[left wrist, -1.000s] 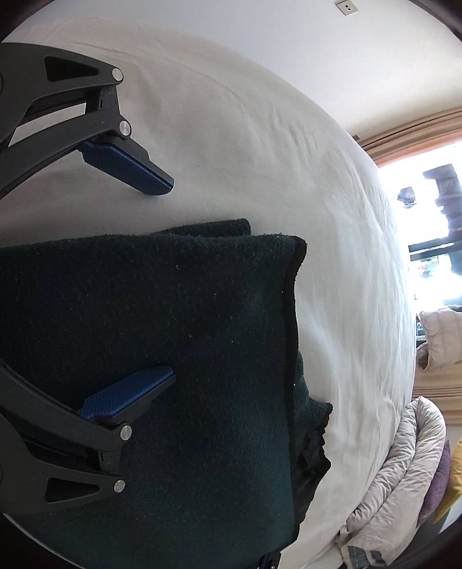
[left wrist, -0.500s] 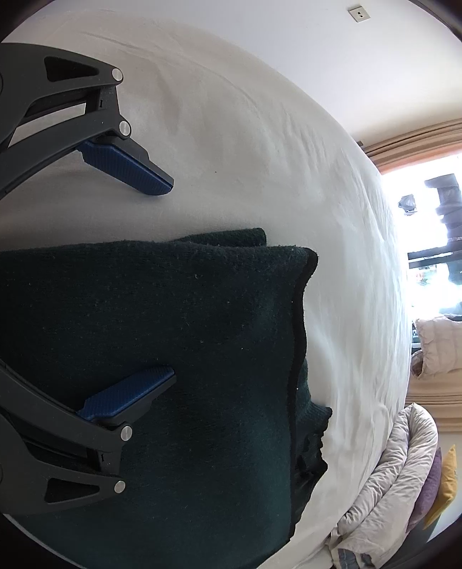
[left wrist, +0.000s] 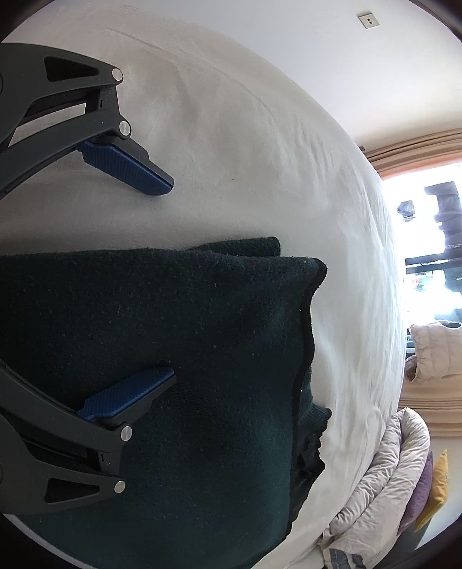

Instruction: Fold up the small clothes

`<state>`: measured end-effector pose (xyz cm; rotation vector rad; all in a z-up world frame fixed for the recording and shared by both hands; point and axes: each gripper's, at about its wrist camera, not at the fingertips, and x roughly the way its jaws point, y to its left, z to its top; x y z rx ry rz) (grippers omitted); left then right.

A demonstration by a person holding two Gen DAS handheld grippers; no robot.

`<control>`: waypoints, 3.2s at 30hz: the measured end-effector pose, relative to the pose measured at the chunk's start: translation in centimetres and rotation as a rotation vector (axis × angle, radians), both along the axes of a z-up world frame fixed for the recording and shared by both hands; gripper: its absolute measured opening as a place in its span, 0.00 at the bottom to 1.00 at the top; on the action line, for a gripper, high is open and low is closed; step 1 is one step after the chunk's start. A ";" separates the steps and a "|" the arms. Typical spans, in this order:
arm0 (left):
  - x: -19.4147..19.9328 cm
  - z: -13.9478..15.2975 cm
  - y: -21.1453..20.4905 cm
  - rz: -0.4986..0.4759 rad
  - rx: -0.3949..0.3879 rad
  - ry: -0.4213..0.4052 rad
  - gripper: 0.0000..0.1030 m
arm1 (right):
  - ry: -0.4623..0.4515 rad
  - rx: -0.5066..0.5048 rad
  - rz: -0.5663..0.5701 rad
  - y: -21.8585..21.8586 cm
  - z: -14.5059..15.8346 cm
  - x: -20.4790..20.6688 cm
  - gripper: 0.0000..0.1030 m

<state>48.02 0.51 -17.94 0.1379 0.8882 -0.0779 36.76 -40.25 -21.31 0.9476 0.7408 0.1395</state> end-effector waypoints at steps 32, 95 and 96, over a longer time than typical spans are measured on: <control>-4.1 6.3 -4.2 -0.041 0.040 -0.113 0.81 | -0.108 -0.051 0.189 8.3 -1.7 4.4 0.00; -5.3 -3.4 7.4 -0.050 -0.783 0.109 0.04 | -0.088 -0.174 0.219 9.5 1.8 4.1 0.18; -5.6 -3.4 7.4 -0.044 -0.772 0.099 0.04 | -0.136 -0.207 0.241 10.6 3.4 4.1 0.34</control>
